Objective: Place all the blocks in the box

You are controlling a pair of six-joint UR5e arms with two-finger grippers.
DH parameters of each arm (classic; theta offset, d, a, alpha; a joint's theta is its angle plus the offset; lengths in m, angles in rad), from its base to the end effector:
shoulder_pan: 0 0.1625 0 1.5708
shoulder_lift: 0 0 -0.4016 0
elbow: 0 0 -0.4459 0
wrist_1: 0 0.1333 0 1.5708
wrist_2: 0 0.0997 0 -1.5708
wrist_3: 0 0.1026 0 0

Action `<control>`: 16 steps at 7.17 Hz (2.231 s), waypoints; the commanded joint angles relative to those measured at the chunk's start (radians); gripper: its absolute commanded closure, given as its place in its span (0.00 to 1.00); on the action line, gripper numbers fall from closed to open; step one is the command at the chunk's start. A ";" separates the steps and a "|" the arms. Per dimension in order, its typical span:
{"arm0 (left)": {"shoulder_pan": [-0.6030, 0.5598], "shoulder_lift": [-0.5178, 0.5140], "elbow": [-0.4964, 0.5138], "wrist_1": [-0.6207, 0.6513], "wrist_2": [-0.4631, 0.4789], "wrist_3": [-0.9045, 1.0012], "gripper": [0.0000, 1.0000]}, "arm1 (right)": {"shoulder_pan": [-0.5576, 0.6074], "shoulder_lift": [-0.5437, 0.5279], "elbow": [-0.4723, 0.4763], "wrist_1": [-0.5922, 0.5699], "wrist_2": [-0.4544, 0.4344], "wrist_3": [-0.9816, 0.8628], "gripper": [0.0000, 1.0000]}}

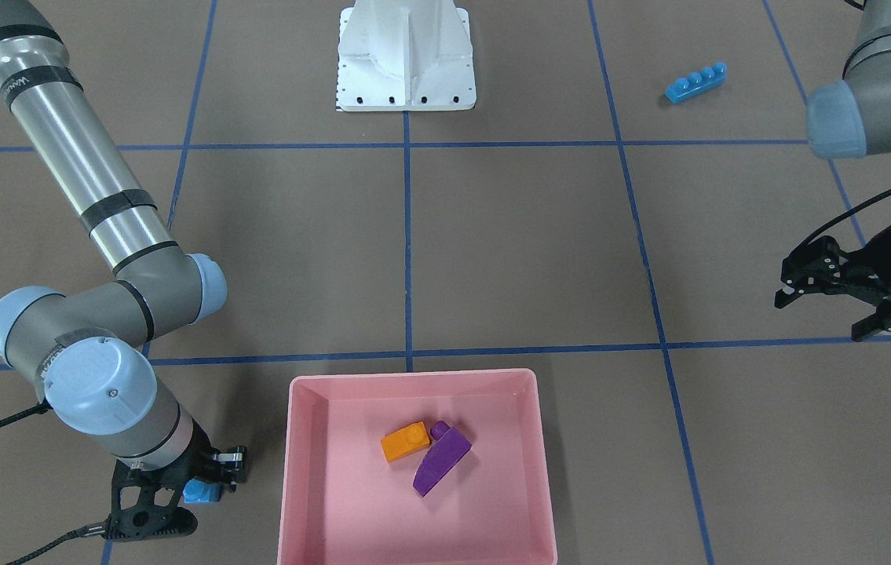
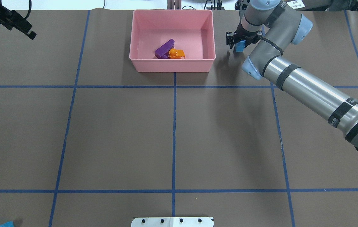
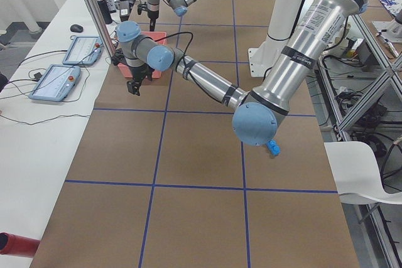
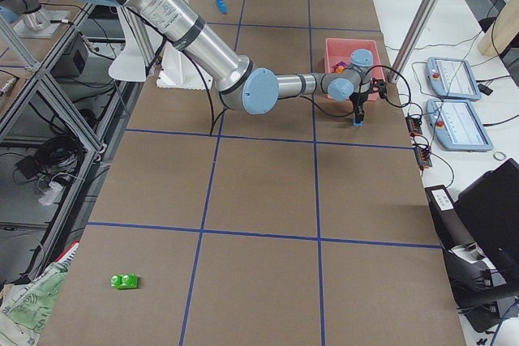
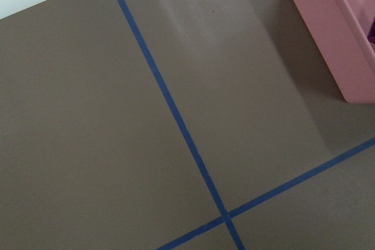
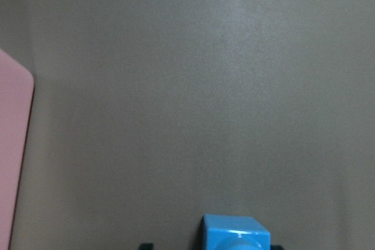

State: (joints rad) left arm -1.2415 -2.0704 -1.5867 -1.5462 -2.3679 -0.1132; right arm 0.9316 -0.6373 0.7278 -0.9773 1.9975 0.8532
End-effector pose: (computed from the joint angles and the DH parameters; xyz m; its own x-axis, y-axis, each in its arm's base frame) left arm 0.1703 -0.6837 0.3114 0.5809 0.4473 -0.6801 -0.2210 0.8907 0.3971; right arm -0.4659 -0.7790 0.3706 0.7262 -0.0265 0.6870 -0.1289 0.9763 0.1739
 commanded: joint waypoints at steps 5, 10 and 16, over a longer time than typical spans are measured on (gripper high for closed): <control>-0.039 0.230 -0.178 -0.008 0.006 0.004 0.01 | 0.170 0.052 0.199 -0.225 0.151 0.190 1.00; -0.078 0.504 -0.410 -0.017 -0.002 -0.011 0.00 | -0.060 0.223 0.205 -0.391 -0.117 0.525 1.00; -0.058 0.504 -0.430 -0.018 -0.031 -0.115 0.00 | 0.013 0.109 0.443 -0.567 0.009 0.302 0.00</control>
State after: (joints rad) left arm -1.3069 -1.5673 -2.0098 -1.5622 -2.3770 -0.1780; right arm 0.9215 -0.4584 1.0617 -1.4953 1.9641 1.1961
